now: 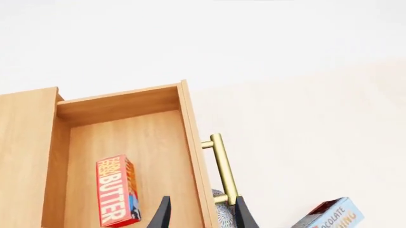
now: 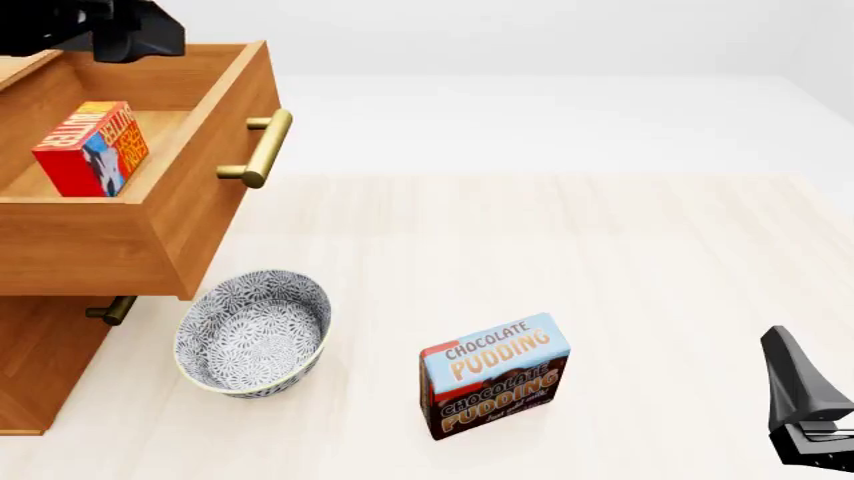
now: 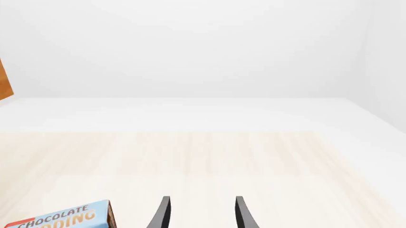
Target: Put the butter at the back in the top drawer of the cabinet and close it.
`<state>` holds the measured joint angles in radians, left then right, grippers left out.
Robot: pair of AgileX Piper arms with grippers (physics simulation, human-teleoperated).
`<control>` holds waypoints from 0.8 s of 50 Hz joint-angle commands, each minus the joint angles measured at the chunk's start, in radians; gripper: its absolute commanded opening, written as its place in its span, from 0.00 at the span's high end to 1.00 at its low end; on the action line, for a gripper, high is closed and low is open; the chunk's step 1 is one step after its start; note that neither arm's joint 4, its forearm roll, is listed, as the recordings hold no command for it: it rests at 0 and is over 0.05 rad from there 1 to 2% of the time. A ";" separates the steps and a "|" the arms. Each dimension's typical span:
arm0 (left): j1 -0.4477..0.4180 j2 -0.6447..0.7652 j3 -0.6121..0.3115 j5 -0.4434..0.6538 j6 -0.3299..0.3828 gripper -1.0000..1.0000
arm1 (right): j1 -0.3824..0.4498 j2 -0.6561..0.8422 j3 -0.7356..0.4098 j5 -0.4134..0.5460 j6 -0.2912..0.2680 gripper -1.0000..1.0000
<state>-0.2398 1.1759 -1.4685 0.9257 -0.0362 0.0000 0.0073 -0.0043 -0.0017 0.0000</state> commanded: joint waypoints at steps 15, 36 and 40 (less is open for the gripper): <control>-0.155 0.058 -0.039 -0.048 0.005 0.00 | 0.000 0.000 0.000 0.000 0.000 0.00; -0.244 0.133 -0.002 -0.113 0.024 0.00 | 0.000 0.000 0.000 0.000 0.000 0.00; -0.258 0.150 0.019 -0.133 0.028 0.00 | 0.000 0.000 0.000 0.000 0.000 0.00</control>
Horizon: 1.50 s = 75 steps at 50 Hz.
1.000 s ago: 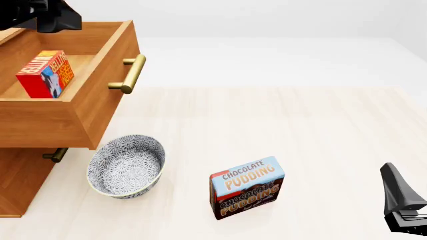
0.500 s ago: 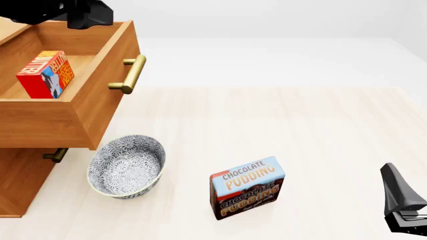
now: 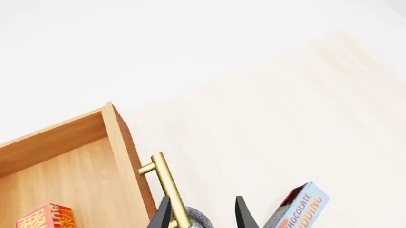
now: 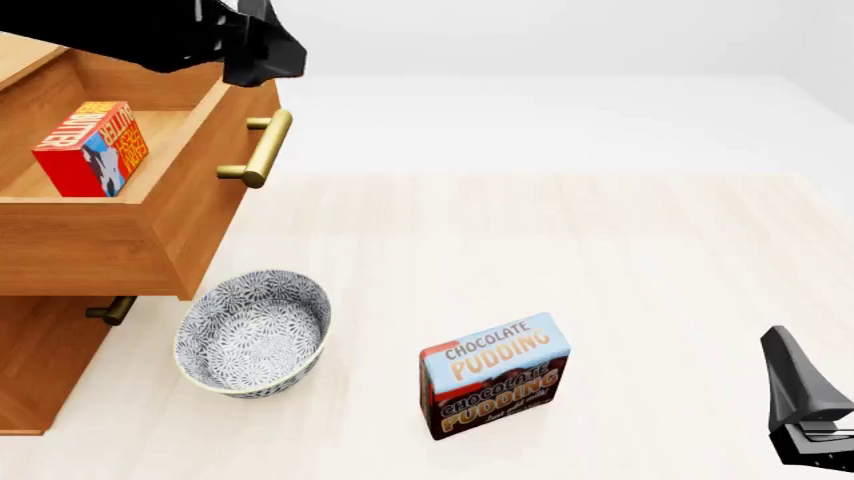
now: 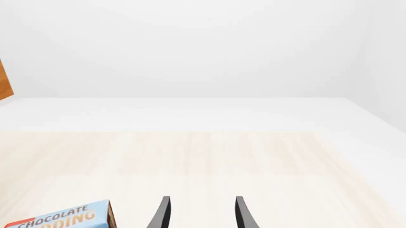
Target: Put the butter at the back in the top drawer of the cabinet and close it.
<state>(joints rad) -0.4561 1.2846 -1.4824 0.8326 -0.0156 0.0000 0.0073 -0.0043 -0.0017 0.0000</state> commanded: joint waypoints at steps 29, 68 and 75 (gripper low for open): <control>-0.131 0.130 0.016 -0.075 -0.017 0.00 | 0.000 0.000 0.000 0.000 0.000 0.00; -0.148 0.226 0.063 -0.143 -0.066 0.00 | 0.000 0.000 0.000 0.000 0.000 0.00; -0.139 0.241 0.074 -0.157 -0.074 0.00 | 0.000 0.000 0.000 0.000 0.000 0.00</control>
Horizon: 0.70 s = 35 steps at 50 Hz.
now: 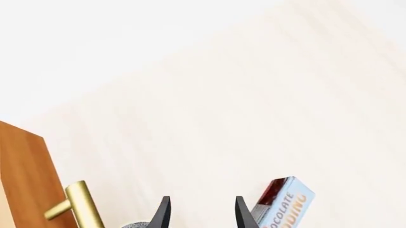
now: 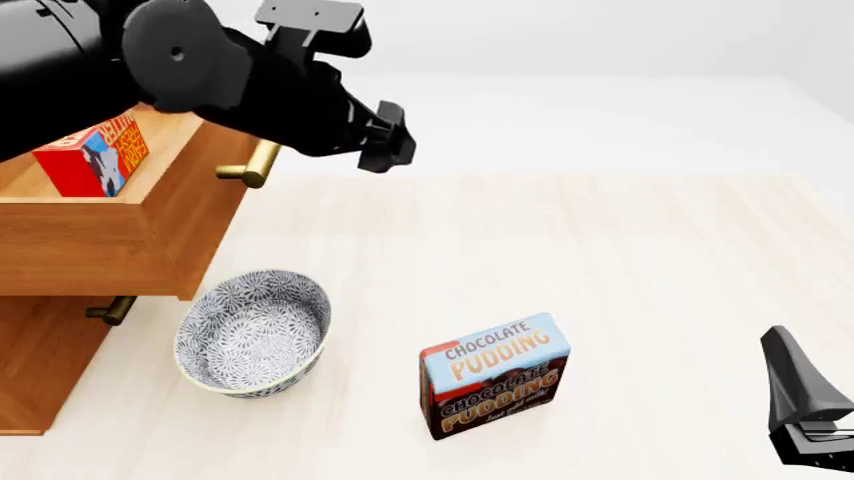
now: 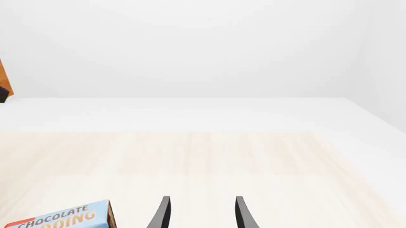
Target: Put the butter at the back in the top drawer of the cabinet and close it.
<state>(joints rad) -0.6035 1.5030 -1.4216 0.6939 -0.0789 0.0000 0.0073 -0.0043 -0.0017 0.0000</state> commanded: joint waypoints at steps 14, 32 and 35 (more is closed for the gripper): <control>0.023 0.043 0.023 -0.032 -0.022 0.00 | 0.000 0.000 0.000 0.000 0.000 0.00; 0.071 0.026 0.064 -0.055 0.000 0.00 | 0.000 0.000 0.000 0.000 0.000 0.00; 0.078 0.022 0.072 -0.058 0.002 0.00 | 0.000 0.000 0.000 0.000 0.000 0.00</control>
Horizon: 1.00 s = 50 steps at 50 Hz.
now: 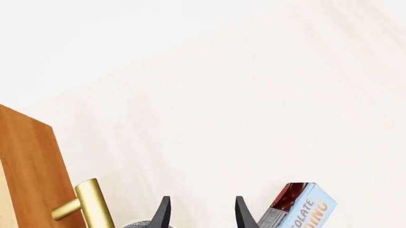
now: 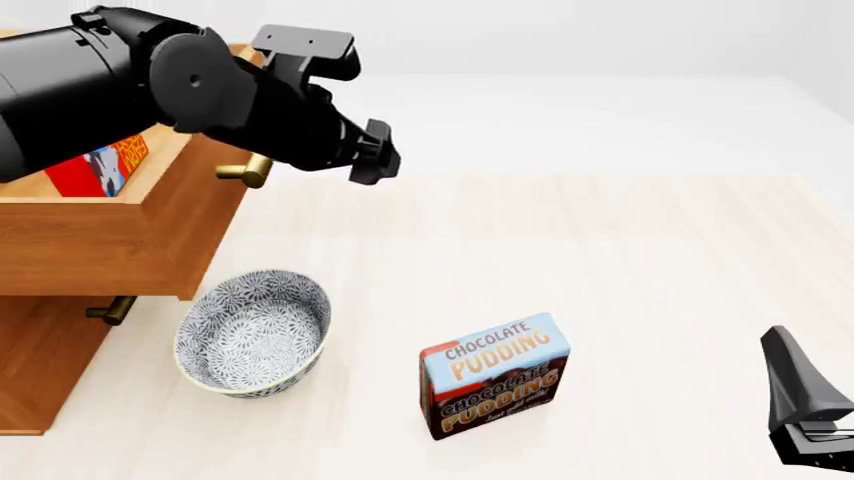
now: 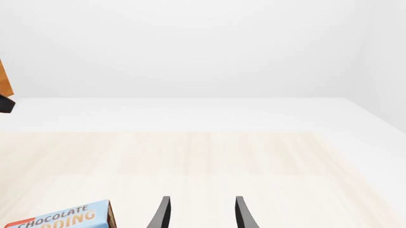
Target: Put the butter at the back in the top drawer of the cabinet and close it.
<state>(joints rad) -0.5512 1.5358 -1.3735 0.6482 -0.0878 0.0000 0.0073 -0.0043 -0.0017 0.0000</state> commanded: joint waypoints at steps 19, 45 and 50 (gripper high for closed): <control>0.061 -0.019 0.060 -0.033 0.021 0.00 | 0.000 0.000 0.000 0.000 0.000 0.00; 0.115 -0.056 0.140 -0.071 0.016 0.00 | 0.000 0.000 0.000 0.000 0.000 0.00; 0.124 -0.066 0.145 -0.069 0.016 0.00 | 0.000 0.000 0.000 0.000 0.000 0.00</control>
<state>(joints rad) -0.4501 1.4851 -1.2580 0.5848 -0.0662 0.0000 0.0073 -0.0043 -0.0017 0.0000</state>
